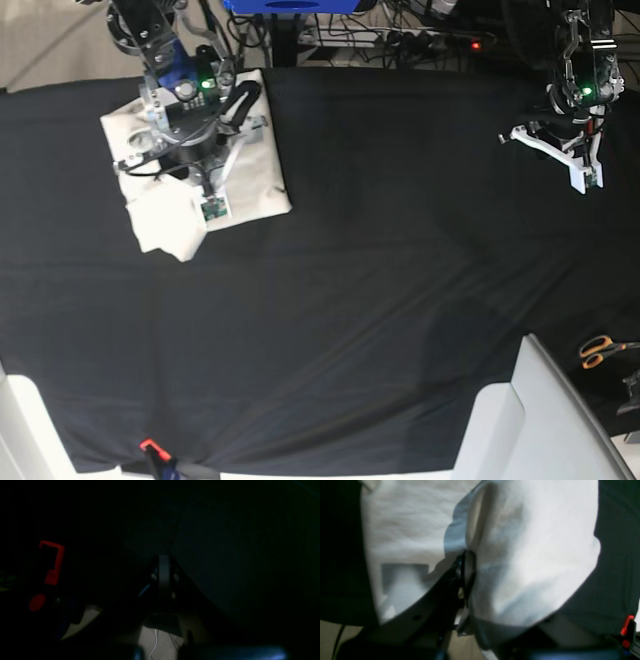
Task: Fold the T-shirt properly
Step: 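Press and smooth the folded shirt with the right gripper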
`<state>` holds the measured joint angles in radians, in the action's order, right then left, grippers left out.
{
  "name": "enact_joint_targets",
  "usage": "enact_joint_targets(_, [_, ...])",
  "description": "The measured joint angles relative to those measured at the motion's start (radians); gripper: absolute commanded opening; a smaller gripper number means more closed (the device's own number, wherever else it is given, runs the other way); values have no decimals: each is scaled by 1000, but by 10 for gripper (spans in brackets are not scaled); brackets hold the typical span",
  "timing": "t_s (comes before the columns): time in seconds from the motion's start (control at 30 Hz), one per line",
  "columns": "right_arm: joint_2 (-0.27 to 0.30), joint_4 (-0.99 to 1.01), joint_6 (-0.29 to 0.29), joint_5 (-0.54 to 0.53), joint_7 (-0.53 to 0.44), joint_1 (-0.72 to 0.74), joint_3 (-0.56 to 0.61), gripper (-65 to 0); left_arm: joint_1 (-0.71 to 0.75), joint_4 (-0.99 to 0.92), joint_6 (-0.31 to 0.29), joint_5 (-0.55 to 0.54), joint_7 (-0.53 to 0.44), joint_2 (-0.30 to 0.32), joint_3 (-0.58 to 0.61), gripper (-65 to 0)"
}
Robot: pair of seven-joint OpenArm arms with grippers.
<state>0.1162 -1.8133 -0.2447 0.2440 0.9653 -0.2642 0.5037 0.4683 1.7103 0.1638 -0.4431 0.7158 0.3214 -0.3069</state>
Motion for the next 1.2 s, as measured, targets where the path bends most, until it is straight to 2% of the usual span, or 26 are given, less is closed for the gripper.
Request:
enact_joint_targets(0.1, [-24,1,79,0,-49,-5,-11,-368,-8,-43,0,1,0,1,0,-650])
enact_joint_targets(0.2, [-50,2,113,0,-62,1,-11,-306,-23,-98,-2,-1,0,0,0,-650])
enact_joint_targets(0.23, [-58,4,121,0,-60,1,-11,-299,-28,-110,1,1,0,0,0,-650])
enact_joint_targets(0.37, [-74,5,236,3,-61,0,-11,-300,-28,-111,3,0,0,0,0,-650])
enact_joint_targets(0.43, [-74,2,256,3,-60,-2,-11,-300,-29,-111,0,1,0,1,0,-650])
enact_joint_targets(0.5, [-62,-30,257,3,-52,-6,-11,-300,-36,-111,1,1,0,0,0,-650])
enact_joint_targets(0.63, [20,-201,253,20,-69,-11,-27,-302,-50,-111,0,1,-1,1,0,-650])
enact_joint_targets(0.7, [16,-194,258,10,-71,-14,-99,-305,-49,-111,0,0,-1,0,0,-650])
enact_joint_targets(0.77, [13,-154,261,5,-62,-21,-178,-366,-47,-112,0,1,3,1,0,-650])
enact_joint_targets(0.87, [16,-120,261,14,-56,-37,-236,-603,-48,-112,1,1,0,2,0,-650])
enact_joint_targets(0.9, [16,-116,261,16,-58,-46,-238,-650,-50,-112,0,0,0,0,0,-650])
enact_joint_targets(1.0, [7,-116,264,3,-63,-85,-235,-615,-53,-112,0,1,0,2,-1,-650])
enact_joint_targets(1.07, [-13,-115,265,3,-58,-111,-233,-633,-66,-112,6,2,2,2,-2,-650])
enact_joint_targets(1.2, [-38,-114,389,4,-68,-128,-234,-650,-79,-110,-3,1,-1,0,-2,-650])
